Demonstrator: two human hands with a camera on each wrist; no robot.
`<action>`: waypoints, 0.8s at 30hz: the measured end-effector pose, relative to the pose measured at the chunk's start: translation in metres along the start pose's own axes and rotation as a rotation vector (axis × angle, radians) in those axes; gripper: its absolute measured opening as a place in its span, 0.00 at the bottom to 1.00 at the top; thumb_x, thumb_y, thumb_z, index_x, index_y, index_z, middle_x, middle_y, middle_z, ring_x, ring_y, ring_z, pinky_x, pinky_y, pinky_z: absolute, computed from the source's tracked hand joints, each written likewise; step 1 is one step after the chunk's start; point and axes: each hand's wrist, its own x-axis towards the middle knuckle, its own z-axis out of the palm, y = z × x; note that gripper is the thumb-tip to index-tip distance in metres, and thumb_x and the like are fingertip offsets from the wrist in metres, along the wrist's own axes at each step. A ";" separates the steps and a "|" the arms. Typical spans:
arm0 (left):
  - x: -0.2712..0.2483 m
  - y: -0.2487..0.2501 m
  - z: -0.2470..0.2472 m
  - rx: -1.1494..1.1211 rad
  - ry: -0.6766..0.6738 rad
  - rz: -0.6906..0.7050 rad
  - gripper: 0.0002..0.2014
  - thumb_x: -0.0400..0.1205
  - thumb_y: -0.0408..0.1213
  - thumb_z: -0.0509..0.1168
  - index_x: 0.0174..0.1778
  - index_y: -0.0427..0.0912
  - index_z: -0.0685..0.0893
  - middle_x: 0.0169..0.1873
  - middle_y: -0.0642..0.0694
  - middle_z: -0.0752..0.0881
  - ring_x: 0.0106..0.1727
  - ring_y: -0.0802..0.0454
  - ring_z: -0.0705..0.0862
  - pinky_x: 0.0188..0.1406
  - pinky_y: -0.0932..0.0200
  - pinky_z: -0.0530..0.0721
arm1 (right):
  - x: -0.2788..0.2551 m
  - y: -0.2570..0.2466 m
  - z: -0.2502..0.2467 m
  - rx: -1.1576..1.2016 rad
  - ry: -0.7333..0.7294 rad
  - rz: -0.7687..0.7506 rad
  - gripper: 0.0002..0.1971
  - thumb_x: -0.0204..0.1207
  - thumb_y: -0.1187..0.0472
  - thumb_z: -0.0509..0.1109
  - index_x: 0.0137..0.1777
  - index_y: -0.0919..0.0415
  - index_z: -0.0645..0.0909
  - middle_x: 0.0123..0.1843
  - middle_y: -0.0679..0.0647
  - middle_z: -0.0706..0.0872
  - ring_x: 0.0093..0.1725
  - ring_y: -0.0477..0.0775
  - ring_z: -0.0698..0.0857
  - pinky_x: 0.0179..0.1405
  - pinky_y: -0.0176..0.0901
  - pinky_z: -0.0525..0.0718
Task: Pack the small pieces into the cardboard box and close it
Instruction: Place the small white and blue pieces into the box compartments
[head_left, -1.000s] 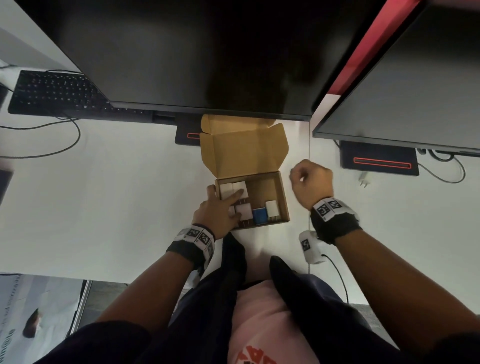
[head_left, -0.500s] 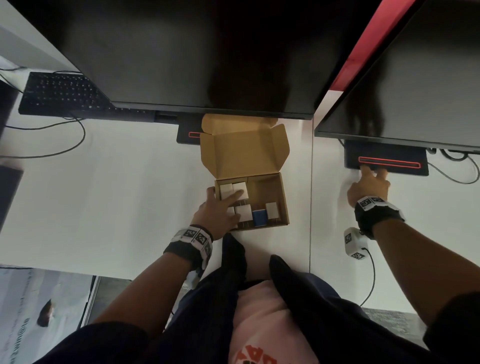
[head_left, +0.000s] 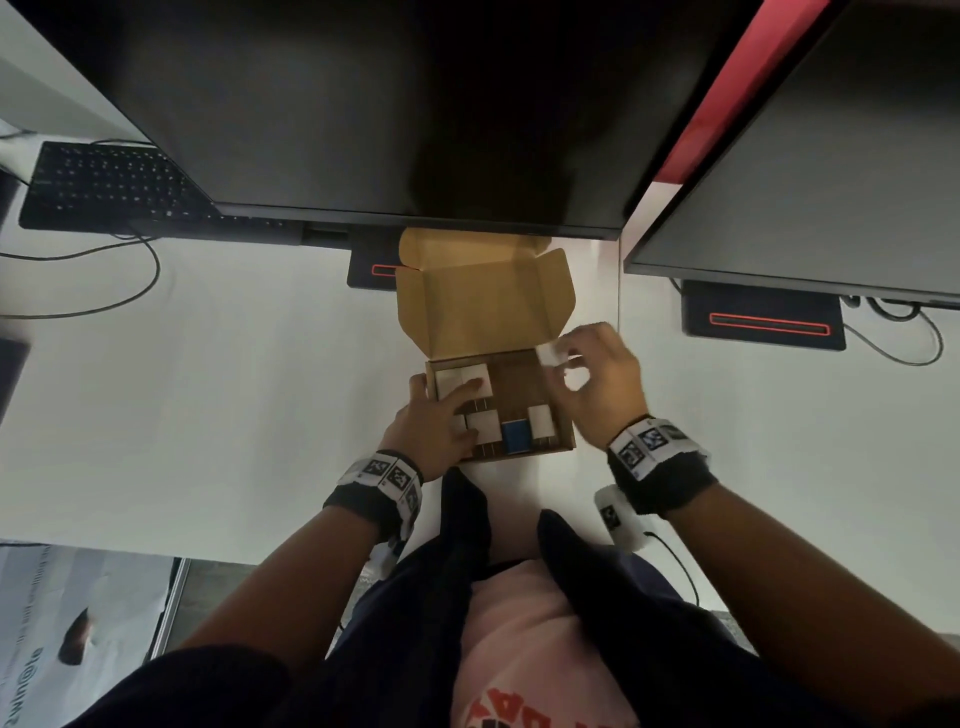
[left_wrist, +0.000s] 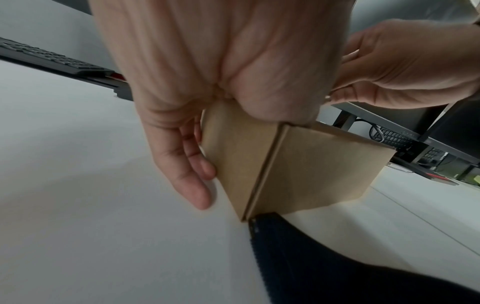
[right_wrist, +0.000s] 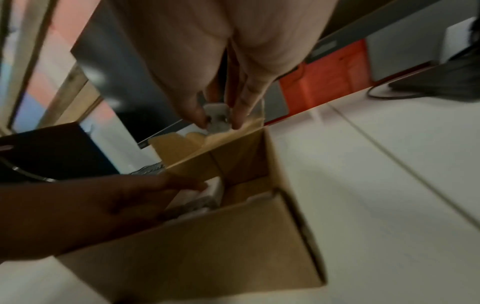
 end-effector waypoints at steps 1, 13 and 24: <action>0.000 0.000 0.000 0.001 -0.003 -0.003 0.33 0.81 0.54 0.67 0.83 0.67 0.63 0.77 0.42 0.59 0.66 0.32 0.81 0.70 0.46 0.80 | 0.000 -0.008 0.008 -0.021 -0.052 0.005 0.07 0.71 0.65 0.79 0.46 0.62 0.85 0.49 0.56 0.83 0.41 0.46 0.80 0.42 0.22 0.76; 0.001 0.001 0.001 0.009 -0.011 -0.013 0.34 0.79 0.55 0.66 0.82 0.68 0.63 0.76 0.43 0.59 0.64 0.32 0.81 0.67 0.43 0.82 | 0.019 -0.030 0.070 -0.328 -0.457 0.291 0.07 0.81 0.60 0.67 0.44 0.61 0.82 0.48 0.59 0.87 0.46 0.61 0.88 0.50 0.55 0.89; 0.003 0.001 0.001 0.010 -0.011 -0.017 0.37 0.80 0.55 0.66 0.84 0.69 0.57 0.74 0.42 0.60 0.61 0.32 0.83 0.62 0.43 0.83 | 0.013 -0.021 0.075 -0.212 -0.436 0.216 0.10 0.81 0.62 0.64 0.47 0.61 0.87 0.57 0.60 0.86 0.54 0.63 0.86 0.54 0.55 0.87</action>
